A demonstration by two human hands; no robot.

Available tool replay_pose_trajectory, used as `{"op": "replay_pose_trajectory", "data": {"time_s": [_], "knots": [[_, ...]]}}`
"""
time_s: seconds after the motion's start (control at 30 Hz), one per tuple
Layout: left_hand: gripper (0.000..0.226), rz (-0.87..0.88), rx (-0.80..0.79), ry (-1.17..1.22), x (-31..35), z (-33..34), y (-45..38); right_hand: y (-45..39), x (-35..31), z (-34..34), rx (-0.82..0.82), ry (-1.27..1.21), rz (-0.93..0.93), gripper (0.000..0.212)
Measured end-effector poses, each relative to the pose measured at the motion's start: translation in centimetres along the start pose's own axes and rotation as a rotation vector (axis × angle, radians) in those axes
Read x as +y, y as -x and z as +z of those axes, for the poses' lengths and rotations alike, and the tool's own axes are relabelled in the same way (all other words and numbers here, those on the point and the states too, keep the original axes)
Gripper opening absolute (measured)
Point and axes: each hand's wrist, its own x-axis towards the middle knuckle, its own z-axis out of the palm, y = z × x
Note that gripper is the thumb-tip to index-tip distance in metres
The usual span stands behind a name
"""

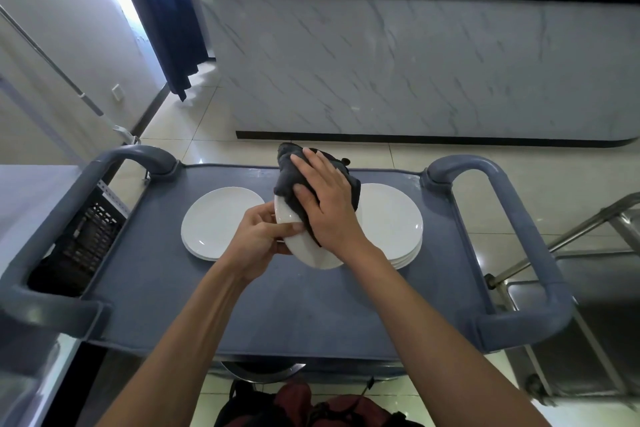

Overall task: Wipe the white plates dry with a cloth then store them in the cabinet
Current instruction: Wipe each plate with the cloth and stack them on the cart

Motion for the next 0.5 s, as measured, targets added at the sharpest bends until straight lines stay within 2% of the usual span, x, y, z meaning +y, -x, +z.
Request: {"op": "replay_pose_trajectory", "data": {"time_s": [0.07,0.3,0.5], "knots": [[0.036,-0.006,-0.014,-0.003,0.0,-0.2,0.0,-0.4,0.2,0.0,0.018,-0.008,0.03,0.047],[0.033,-0.002,-0.026,0.026,-0.6,-0.9,0.3,-1.6,1.4,0.2,0.069,-0.058,0.142,0.056],[0.043,-0.002,-0.011,0.077,-0.2,-2.3,-0.1,-2.4,2.4,0.4,0.127,-0.082,0.218,0.051]]}}
